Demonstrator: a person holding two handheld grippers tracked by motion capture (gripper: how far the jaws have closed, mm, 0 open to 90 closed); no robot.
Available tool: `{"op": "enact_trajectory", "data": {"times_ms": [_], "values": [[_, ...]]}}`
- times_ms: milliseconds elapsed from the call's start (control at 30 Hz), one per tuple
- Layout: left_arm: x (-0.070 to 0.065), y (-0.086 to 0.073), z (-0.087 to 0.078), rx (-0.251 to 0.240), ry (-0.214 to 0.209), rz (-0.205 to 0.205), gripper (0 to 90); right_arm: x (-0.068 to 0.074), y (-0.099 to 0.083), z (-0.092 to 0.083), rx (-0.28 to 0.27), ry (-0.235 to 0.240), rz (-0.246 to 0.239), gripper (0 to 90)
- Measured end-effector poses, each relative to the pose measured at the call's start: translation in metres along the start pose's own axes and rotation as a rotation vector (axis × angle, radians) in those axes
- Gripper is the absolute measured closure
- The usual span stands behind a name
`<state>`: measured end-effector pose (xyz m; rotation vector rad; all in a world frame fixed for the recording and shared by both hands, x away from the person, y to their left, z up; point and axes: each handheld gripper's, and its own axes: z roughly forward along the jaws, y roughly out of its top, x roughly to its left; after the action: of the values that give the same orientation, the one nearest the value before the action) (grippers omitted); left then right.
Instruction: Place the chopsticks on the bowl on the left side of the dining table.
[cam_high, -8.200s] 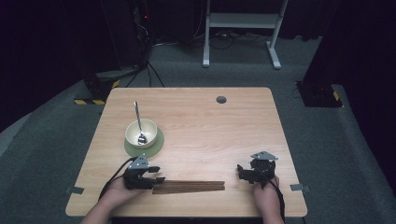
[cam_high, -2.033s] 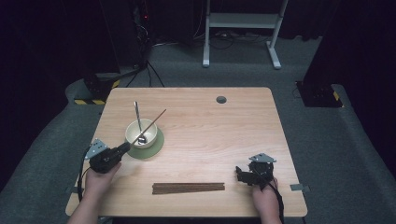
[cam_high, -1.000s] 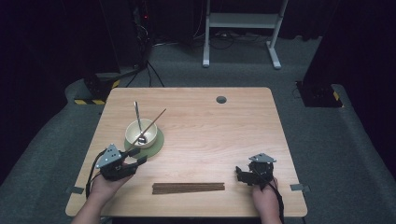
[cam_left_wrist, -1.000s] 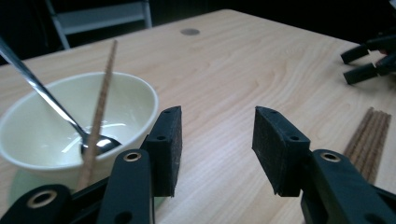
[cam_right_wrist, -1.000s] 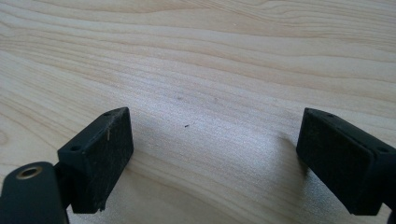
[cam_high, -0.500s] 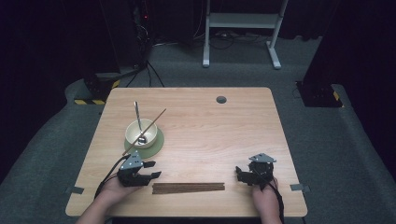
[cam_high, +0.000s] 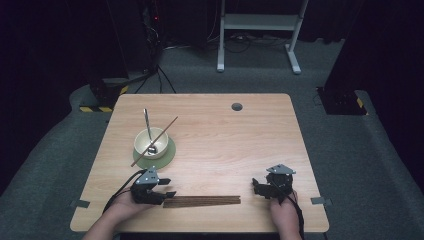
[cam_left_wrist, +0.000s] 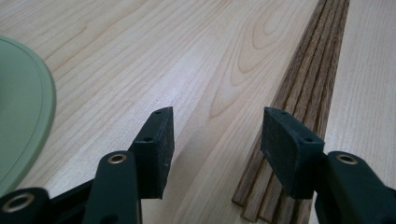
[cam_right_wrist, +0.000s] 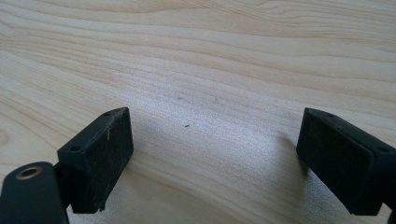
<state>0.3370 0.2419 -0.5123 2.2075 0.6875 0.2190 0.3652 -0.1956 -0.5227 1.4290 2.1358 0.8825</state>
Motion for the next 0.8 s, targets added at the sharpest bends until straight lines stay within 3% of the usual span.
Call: {"op": "enact_trajectory", "data": {"times_ms": [233, 400, 800], "values": [[-0.0022, -0.0010, 0.0042, 0.025, -0.019, 0.024, 44.2, 0.0000, 0.0000, 0.0000, 0.000, 0.000, 0.000, 10.8], [-0.0032, -0.0014, 0.0047, 0.023, -0.018, 0.016, 44.4, 0.0000, 0.0000, 0.0000, 0.000, 0.000, -0.001, 10.8], [-0.0010, -0.0023, 0.0056, 0.031, 0.012, 0.022, 46.9, 0.0006, 0.0000, -0.0003, 0.005, 0.004, 0.004, 10.8]]}}
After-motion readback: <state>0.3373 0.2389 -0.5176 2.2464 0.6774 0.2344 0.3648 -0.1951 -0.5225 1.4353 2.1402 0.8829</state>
